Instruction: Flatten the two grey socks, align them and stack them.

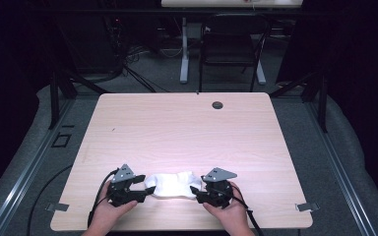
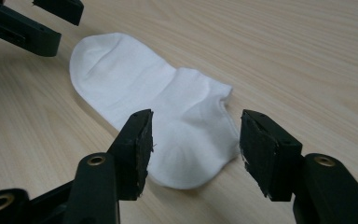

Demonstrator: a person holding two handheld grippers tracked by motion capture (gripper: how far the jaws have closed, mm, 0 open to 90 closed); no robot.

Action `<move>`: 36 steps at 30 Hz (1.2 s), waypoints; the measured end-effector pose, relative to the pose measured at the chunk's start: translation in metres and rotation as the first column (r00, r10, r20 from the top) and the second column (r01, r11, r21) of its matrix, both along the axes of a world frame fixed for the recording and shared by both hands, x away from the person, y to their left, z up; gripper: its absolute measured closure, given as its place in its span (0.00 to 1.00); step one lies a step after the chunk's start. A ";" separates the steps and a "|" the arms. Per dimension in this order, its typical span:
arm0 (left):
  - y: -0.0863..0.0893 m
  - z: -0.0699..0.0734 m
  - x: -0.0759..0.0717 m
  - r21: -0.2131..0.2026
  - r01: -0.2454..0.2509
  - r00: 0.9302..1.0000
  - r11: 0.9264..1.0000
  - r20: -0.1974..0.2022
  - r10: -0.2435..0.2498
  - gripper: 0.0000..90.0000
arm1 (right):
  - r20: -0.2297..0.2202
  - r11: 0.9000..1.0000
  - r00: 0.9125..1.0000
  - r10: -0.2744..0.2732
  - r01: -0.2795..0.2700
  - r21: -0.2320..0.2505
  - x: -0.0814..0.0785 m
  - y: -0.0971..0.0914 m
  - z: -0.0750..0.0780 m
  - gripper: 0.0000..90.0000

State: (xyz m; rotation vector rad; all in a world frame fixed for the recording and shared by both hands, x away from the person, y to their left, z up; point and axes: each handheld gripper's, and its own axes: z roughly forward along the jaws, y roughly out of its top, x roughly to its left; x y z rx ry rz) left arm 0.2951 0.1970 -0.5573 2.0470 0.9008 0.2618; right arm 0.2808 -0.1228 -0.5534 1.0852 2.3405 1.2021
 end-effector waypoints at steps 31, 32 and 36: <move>0.049 -0.007 0.025 -0.029 -0.187 0.982 0.982 -0.015 0.187 0.42 | -0.024 0.993 0.993 -0.116 0.115 -0.024 0.017 -0.032 -0.014 0.54; 0.049 -0.007 0.025 -0.029 -0.192 0.981 0.981 -0.016 0.191 0.42 | -0.025 0.993 0.993 -0.113 0.113 -0.026 0.017 -0.032 -0.015 0.54; 0.050 -0.006 0.026 -0.026 -0.201 0.980 0.979 -0.014 0.201 0.42 | -0.033 0.993 0.993 -0.114 0.113 -0.039 0.017 -0.031 -0.015 0.54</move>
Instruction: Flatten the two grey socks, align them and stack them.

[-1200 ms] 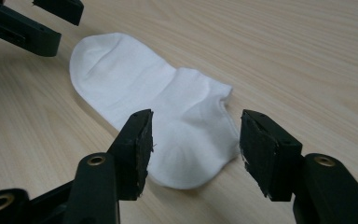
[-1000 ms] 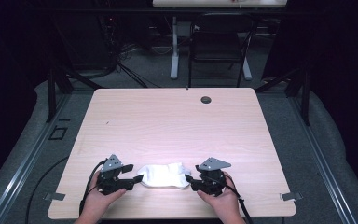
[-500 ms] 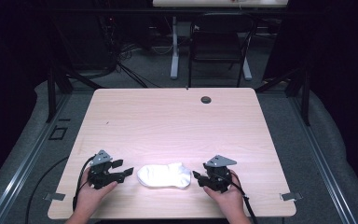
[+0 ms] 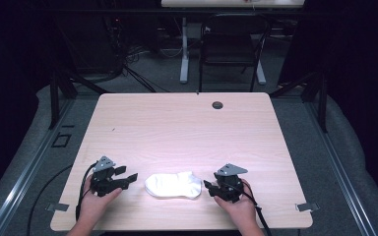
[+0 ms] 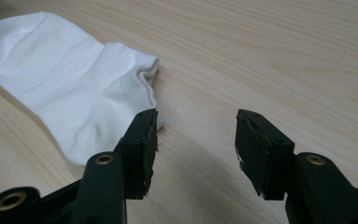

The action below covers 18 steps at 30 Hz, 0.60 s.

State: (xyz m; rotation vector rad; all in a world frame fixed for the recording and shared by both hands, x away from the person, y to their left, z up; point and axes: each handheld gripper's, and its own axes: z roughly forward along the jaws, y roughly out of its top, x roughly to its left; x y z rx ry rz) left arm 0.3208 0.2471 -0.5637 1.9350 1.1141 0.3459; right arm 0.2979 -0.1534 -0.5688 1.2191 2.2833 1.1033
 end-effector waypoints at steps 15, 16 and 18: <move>0.003 -0.001 0.002 0.007 -0.035 0.999 0.999 0.001 0.035 0.42 | 0.001 1.000 1.000 0.001 -0.001 -0.004 0.000 0.001 -0.001 0.53; 0.003 -0.001 0.003 0.006 -0.036 0.999 0.999 0.000 0.036 0.42 | 0.000 1.000 1.000 0.001 -0.001 -0.001 0.000 0.002 -0.001 0.52; 0.003 -0.001 0.003 0.005 -0.036 0.999 0.999 -0.002 0.036 0.42 | 0.001 1.000 1.000 -0.002 0.002 -0.004 0.000 0.003 -0.002 0.52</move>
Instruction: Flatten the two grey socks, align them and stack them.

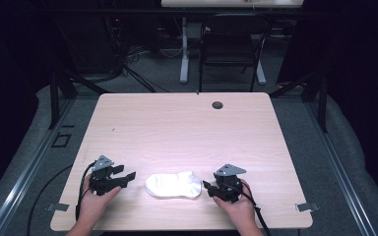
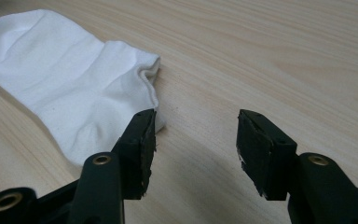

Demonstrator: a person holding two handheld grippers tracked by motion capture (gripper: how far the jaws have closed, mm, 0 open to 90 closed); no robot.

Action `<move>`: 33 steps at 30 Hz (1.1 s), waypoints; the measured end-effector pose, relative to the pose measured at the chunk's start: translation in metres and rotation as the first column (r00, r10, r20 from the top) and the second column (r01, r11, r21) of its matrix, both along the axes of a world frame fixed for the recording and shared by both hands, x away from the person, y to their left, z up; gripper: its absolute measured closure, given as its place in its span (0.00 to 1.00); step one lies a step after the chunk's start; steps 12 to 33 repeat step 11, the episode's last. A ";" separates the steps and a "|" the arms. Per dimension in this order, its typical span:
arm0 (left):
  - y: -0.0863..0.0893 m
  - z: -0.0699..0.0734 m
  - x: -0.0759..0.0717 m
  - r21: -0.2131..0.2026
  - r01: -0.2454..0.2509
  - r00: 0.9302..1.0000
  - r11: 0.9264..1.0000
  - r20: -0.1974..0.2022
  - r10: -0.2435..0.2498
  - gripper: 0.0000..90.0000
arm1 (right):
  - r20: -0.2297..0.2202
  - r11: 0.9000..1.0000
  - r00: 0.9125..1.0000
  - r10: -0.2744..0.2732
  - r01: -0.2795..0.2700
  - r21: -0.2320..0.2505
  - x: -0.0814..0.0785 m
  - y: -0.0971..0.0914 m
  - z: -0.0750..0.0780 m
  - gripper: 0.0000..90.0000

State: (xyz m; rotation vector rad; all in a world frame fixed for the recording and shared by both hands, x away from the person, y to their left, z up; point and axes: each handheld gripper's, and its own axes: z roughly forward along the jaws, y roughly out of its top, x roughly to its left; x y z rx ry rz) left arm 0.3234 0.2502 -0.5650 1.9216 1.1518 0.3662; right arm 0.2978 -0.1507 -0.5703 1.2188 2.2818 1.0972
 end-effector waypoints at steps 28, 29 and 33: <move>0.000 0.000 0.000 0.007 -0.001 1.000 1.000 0.001 0.001 0.42 | -0.001 1.000 1.000 -0.002 0.002 0.003 0.001 0.000 -0.001 0.52; 0.000 0.000 0.000 0.007 -0.001 1.000 1.000 0.001 0.001 0.42 | -0.001 1.000 1.000 -0.002 0.002 0.003 0.001 0.000 -0.001 0.52; 0.000 0.000 0.000 0.007 -0.001 1.000 1.000 0.001 0.001 0.42 | -0.001 1.000 1.000 -0.002 0.002 0.003 0.001 0.000 -0.001 0.52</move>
